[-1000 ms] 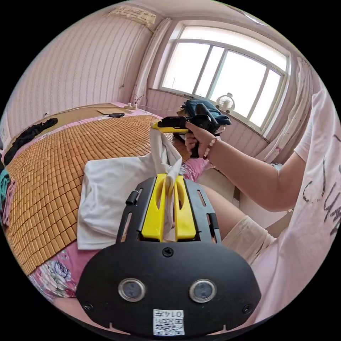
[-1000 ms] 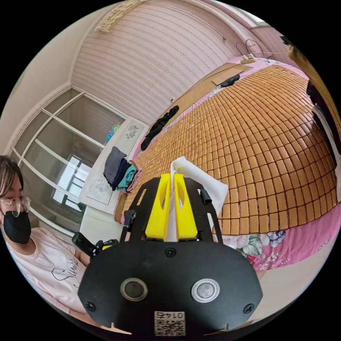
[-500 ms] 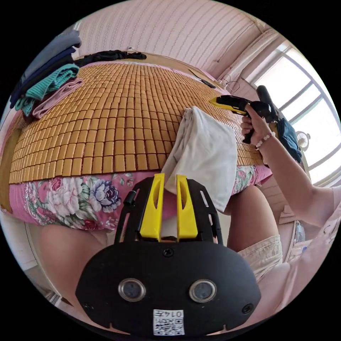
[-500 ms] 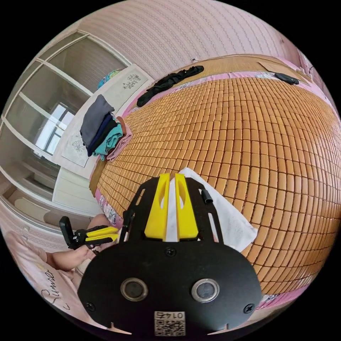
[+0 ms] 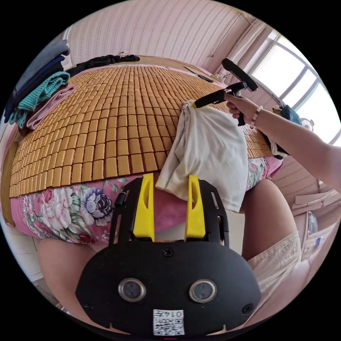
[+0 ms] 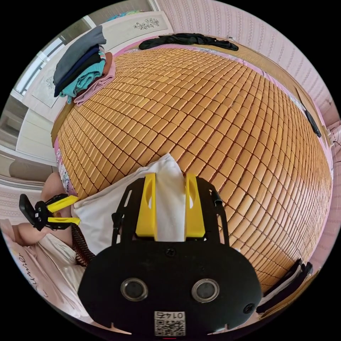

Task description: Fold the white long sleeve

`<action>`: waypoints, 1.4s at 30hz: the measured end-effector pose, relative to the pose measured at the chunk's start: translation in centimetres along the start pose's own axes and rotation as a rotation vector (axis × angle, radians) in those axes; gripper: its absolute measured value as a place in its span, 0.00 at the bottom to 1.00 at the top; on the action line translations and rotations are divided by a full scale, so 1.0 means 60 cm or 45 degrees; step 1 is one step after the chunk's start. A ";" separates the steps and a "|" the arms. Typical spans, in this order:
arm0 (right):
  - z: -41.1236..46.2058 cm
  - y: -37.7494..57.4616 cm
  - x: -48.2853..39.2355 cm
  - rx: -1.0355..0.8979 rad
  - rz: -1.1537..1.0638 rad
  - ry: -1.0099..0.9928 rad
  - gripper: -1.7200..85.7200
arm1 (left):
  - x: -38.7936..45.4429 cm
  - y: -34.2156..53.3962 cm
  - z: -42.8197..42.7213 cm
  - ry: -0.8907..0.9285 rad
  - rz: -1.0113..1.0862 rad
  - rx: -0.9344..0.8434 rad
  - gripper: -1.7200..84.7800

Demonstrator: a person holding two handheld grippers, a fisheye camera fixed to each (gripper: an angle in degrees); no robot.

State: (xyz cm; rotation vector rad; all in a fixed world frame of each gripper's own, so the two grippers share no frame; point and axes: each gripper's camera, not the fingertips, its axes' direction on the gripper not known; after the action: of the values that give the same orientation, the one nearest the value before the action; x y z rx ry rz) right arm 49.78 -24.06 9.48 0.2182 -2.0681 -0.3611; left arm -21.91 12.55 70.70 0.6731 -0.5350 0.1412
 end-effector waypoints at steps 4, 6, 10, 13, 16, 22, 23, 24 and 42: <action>-0.011 -0.004 -0.040 -0.022 -0.110 0.009 0.08 | 0.007 0.001 -0.002 0.091 0.040 -0.011 0.07; -0.019 0.000 -0.051 -0.025 -0.118 0.009 0.06 | 0.007 0.001 -0.005 0.100 0.025 -0.012 0.06; -0.123 0.061 -0.067 0.254 -0.020 -0.076 0.04 | 0.017 0.009 -0.059 0.107 0.074 0.073 0.03; -0.225 0.167 -0.079 0.550 0.078 -0.166 0.03 | 0.037 0.017 -0.125 0.143 0.182 0.146 0.02; -0.310 0.288 -0.103 0.745 0.181 -0.142 0.03 | 0.069 0.027 -0.198 0.151 0.323 0.246 0.02; -0.452 0.491 -0.155 1.038 0.292 -0.078 0.03 | 0.136 0.031 -0.328 0.215 0.539 0.453 0.02; -0.466 0.508 -0.160 1.061 0.298 -0.059 0.03 | 0.153 0.024 -0.349 0.240 0.587 0.483 0.02; -0.492 0.540 -0.170 1.097 0.306 -0.018 0.03 | 0.162 0.020 -0.357 0.255 0.607 0.491 0.02; -0.842 0.693 0.165 0.692 0.838 0.801 0.10 | 0.660 -0.422 -0.193 0.746 0.754 0.521 0.07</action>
State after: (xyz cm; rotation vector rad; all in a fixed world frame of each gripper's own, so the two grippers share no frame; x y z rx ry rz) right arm 88.42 3.68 55.49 -0.0392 -1.4551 0.6104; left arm 24.33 -1.67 69.46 0.8086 -0.1185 0.9939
